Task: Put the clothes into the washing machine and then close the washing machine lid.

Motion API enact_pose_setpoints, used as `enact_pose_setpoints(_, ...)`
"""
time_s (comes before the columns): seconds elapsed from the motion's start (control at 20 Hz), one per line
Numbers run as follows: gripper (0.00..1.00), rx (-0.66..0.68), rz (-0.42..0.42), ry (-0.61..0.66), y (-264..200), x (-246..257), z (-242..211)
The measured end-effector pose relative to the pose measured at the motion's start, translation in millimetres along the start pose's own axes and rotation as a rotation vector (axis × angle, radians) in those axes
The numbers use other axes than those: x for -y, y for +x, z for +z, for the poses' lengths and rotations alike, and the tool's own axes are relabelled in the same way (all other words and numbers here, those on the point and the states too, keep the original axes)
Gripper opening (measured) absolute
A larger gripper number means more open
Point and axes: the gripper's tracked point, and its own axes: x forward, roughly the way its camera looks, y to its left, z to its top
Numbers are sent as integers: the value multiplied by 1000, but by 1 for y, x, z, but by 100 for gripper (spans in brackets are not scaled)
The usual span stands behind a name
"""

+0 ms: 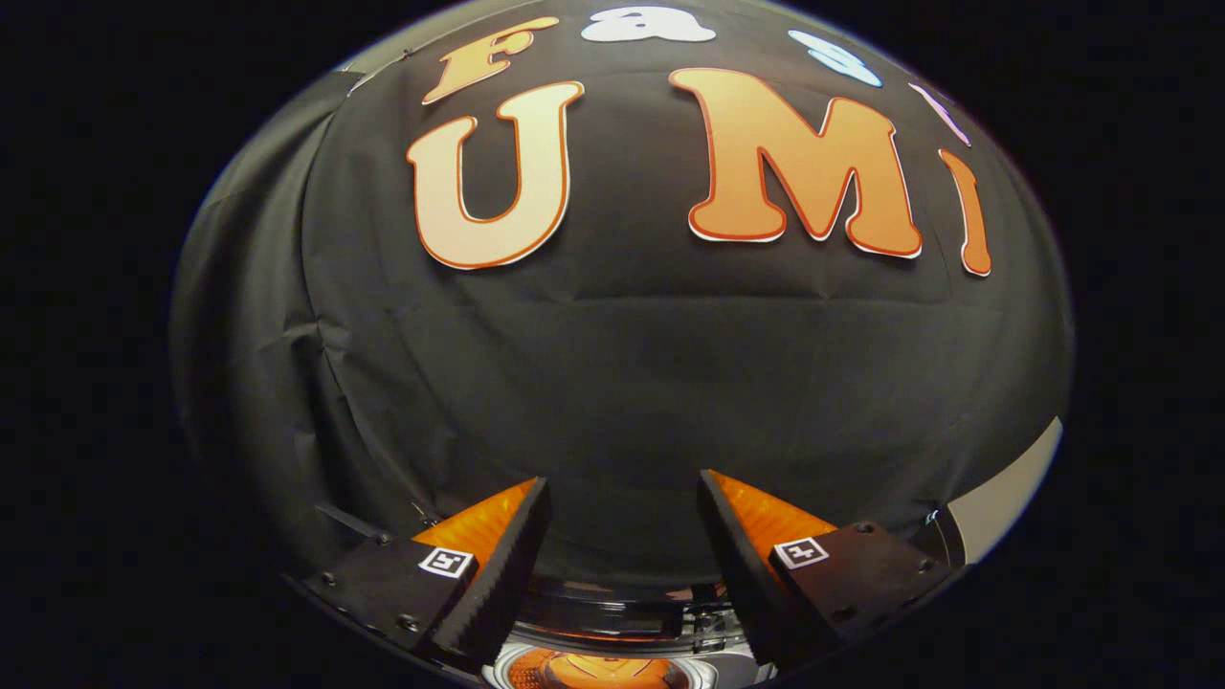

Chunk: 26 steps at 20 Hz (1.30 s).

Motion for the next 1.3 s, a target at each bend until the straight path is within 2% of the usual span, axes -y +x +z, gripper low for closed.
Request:
enact_pose_setpoints(0.15,99,-20,2,-12,2,-1,-17)
enact_pose_setpoints(0.3,99,49,-11,16,9,6,-11)
enact_pose_setpoints(0.65,99,78,-12,-5,2,5,-10)
enact_pose_setpoints(1.3,99,167,0,-11,-56,-1,-27)
